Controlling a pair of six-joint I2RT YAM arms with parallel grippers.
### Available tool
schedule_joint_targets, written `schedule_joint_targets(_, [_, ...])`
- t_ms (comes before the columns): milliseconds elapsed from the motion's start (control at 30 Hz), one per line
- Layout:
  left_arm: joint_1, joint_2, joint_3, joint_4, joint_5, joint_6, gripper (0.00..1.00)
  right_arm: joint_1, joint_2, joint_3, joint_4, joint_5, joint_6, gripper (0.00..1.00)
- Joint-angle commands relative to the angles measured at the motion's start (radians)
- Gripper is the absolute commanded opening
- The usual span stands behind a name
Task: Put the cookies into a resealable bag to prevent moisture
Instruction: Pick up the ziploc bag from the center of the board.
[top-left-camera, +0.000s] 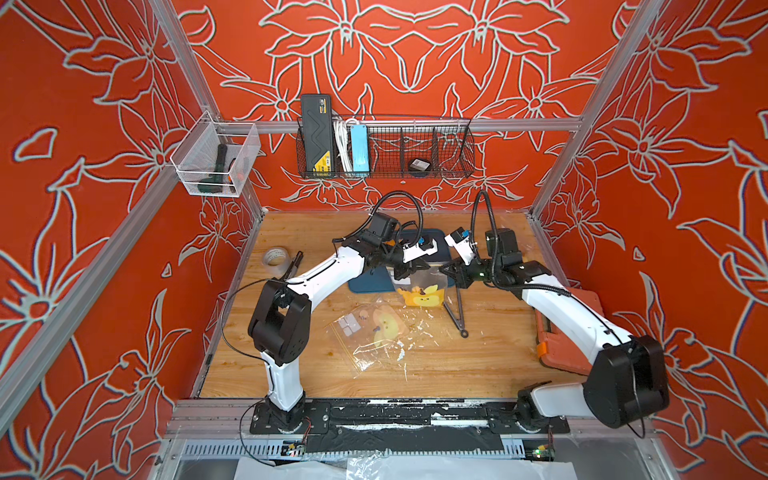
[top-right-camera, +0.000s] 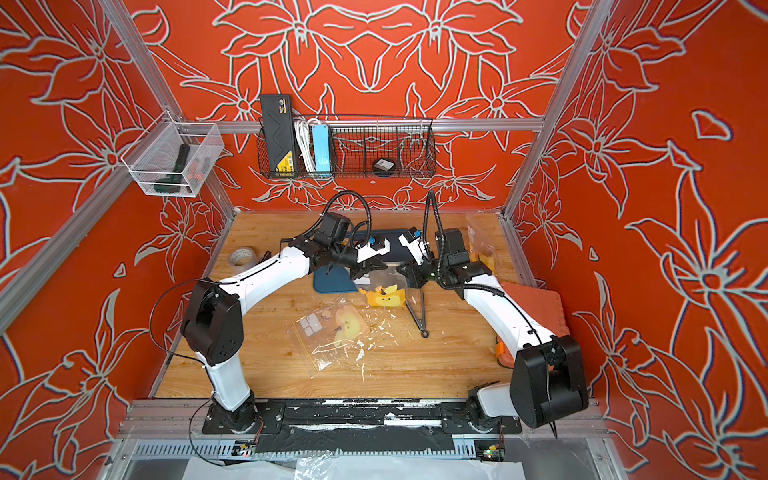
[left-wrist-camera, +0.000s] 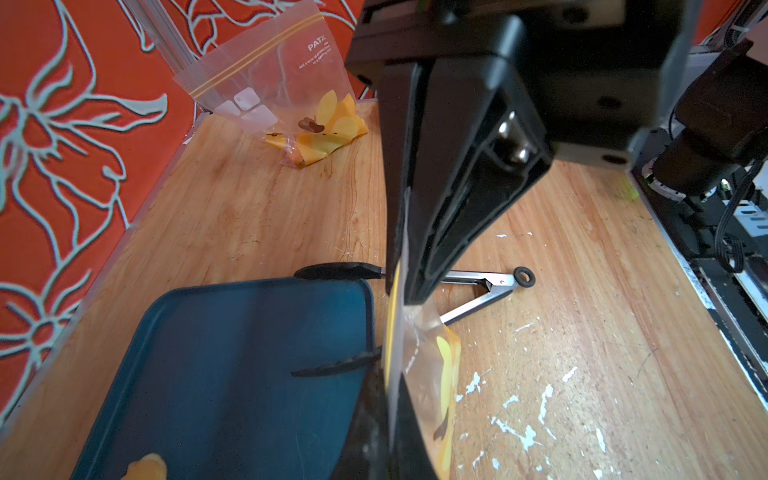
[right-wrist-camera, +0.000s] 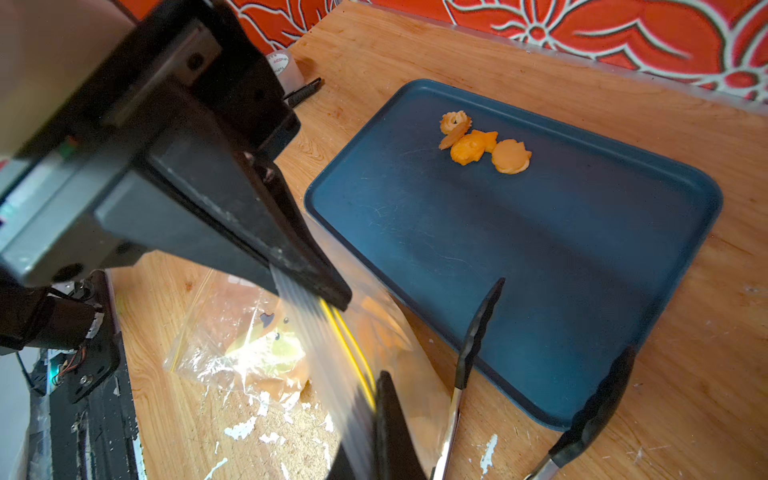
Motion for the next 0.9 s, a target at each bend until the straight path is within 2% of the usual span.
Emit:
schedule_joint_targets(0, [0.058, -0.045, -0.035, -0.044, -0.023, 0.004, 0.0, -0.03, -0.038, -0.011, 0.009, 0.089, 0.009, 0.0])
schedule_joint_targets(300, [0.124, -0.09, -0.108, -0.021, -0.035, 0.001, 0.0, -0.051, -0.047, -0.021, 0.016, 0.113, 0.021, 0.0])
schedule_joint_targets(867, [0.246, -0.161, -0.215, 0.059, -0.034, -0.046, 0.0, -0.062, -0.041, -0.026, 0.018, 0.081, 0.016, 0.0])
